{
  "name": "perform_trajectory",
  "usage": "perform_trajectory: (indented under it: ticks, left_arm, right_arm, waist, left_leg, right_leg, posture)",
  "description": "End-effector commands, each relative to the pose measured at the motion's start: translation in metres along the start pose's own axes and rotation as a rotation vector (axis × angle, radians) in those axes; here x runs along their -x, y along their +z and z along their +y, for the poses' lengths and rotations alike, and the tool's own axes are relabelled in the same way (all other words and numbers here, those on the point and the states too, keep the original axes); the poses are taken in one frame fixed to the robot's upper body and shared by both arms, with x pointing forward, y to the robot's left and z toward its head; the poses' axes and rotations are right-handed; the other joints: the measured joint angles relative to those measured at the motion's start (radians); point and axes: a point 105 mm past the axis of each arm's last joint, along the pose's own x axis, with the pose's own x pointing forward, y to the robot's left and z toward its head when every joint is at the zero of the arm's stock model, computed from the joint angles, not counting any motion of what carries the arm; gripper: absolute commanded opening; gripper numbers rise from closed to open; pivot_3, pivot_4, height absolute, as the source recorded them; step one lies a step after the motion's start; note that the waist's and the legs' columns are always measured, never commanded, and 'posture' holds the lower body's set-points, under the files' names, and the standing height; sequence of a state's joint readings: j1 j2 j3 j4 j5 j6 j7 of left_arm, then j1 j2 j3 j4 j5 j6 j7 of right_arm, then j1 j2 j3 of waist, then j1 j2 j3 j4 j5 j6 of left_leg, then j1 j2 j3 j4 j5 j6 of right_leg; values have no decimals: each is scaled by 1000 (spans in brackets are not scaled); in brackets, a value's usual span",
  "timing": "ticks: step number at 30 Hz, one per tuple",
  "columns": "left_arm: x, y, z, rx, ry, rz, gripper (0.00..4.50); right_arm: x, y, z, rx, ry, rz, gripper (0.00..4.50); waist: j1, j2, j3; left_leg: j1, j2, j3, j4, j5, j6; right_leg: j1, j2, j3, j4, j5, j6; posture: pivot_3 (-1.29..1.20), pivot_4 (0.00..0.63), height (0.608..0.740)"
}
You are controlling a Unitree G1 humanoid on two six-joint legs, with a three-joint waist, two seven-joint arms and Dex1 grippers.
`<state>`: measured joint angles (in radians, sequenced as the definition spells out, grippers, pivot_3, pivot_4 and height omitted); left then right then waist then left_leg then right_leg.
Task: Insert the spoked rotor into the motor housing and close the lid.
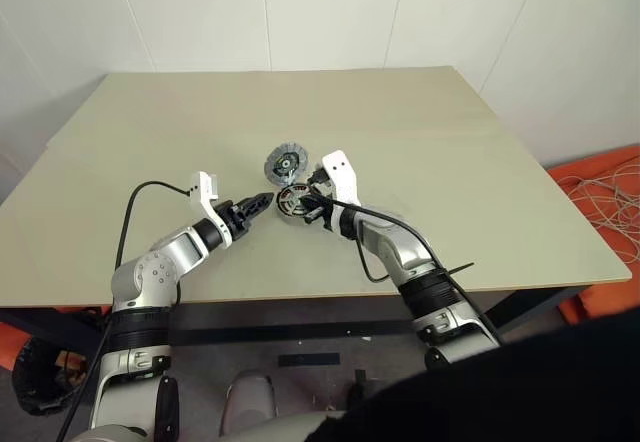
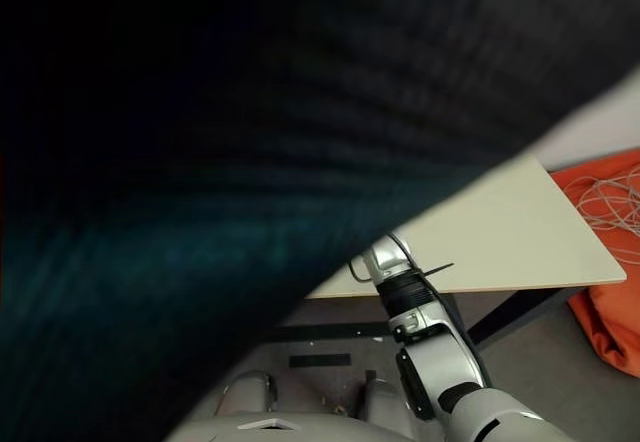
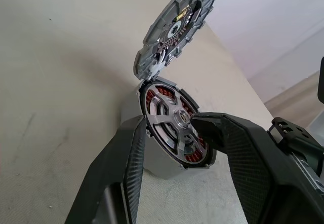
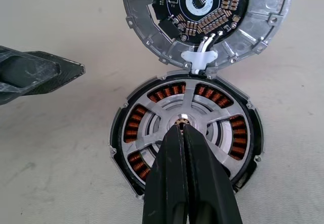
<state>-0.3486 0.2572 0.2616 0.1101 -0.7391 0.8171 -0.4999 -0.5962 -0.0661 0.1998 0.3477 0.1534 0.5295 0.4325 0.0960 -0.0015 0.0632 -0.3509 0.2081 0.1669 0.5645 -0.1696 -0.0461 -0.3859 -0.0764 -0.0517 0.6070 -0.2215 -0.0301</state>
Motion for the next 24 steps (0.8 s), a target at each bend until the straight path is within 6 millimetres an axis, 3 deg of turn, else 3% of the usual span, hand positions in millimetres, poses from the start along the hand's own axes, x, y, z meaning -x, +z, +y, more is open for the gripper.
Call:
perform_trajectory:
  ticks: [1, 5, 13, 17, 24]
  left_arm:
    - [-1, 8, -6, -33, -26, -28, 2511]
    - [-3, 6, -5, -30, -26, -25, 2511]
    - [-1, 0, -5, -78, -31, 9, 2511]
    - [2, 5, 2, -108, -13, 9, 2549]
    - [2, 6, 3, -118, -14, 8, 2549]
  right_arm:
    - [7, 41, -2, 58, 4, -113, 0]
    - [10, 60, 6, 80, 38, -161, 0]
    - [17, 59, 1, 142, 51, -172, 0]
    - [27, 58, -1, 183, 91, -155, 941]
    - [35, 56, -31, 280, -43, -150, 3289]
  waist:
    - [0, 0, 0]
    - [-1, 0, 0]
    - [0, 0, 0]
    - [0, 0, 0]
    - [0, 0, 0]
  left_leg:
    - [0, 0, 0, 0, 0, 0]
    - [-1, 0, 0, -1, 0, 0]
    - [-2, 0, 0, -1, 0, 0]
    - [-2, 0, 0, 0, 0, 0]
    - [-2, 0, 0, 0, 0, 0]
  right_leg:
    - [0, 0, 0, 0, 0, 0]
    - [-2, 1, 0, 0, 3, -5]
    - [-2, 0, 0, 0, 3, -6]
    - [-2, 1, 0, 0, 3, -6]
    - [-2, 1, 0, 0, 3, -6]
  posture:
    - [0, 0, 740]
    - [0, 0, 740]
    - [0, 0, 740]
    - [0, 0, 740]
    - [0, 0, 740]
